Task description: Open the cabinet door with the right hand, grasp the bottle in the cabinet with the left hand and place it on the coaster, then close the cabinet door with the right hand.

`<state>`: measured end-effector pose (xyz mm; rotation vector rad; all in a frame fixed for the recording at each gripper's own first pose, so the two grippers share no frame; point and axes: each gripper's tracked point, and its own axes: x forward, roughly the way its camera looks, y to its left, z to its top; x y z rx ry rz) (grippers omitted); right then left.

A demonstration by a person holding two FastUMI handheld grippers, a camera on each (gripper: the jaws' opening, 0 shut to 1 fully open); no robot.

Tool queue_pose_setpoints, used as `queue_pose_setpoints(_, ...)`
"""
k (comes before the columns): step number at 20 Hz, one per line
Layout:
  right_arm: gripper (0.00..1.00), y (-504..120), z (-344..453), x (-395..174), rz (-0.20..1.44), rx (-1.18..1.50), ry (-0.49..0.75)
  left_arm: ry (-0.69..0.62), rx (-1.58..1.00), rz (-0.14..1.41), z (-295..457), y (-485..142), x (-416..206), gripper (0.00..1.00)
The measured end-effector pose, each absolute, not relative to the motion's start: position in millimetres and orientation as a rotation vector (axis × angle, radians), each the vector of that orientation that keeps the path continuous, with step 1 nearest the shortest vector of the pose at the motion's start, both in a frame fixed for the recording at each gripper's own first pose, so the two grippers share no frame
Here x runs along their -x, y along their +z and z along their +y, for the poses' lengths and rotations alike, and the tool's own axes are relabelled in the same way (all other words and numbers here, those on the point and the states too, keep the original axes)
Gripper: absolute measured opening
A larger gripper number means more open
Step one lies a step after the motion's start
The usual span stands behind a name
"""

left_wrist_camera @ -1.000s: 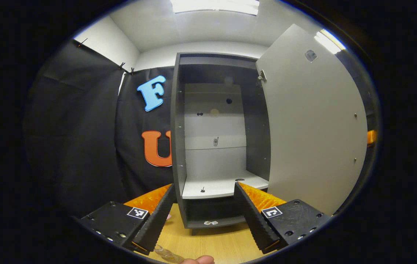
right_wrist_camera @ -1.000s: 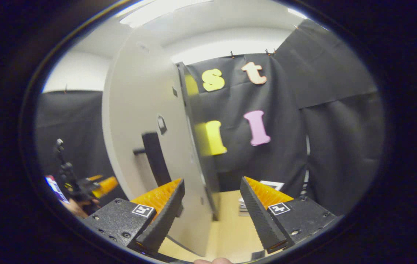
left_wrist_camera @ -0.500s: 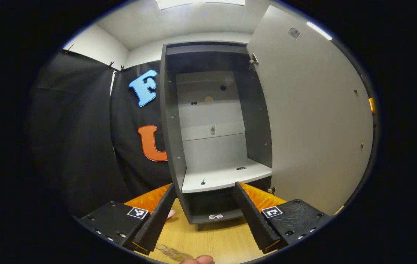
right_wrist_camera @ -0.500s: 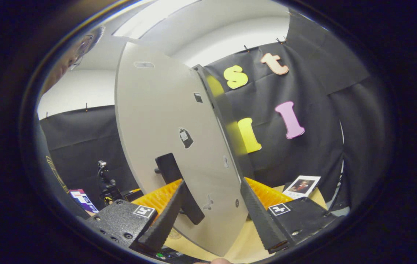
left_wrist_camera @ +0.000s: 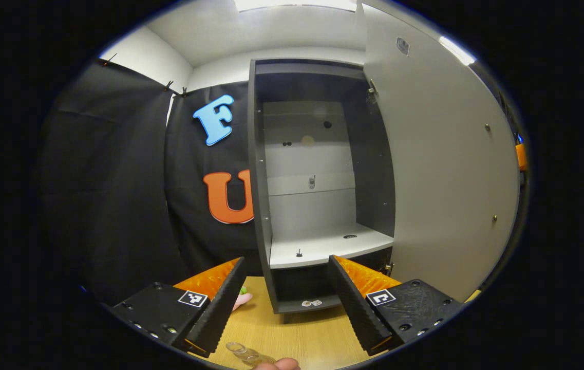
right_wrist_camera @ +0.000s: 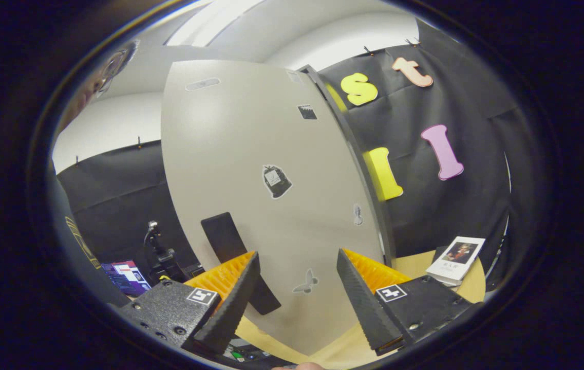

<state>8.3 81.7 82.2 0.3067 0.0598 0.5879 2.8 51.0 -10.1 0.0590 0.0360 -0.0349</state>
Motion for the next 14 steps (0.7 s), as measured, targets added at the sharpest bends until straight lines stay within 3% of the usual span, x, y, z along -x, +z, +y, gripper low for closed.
queue_pose_setpoints(14, 0.97, 66.6, 146.5, -45.7, 0.139, -0.226, 0.667, 0.108, -0.025, 0.044, 117.1, -11.5, 12.3, 0.96)
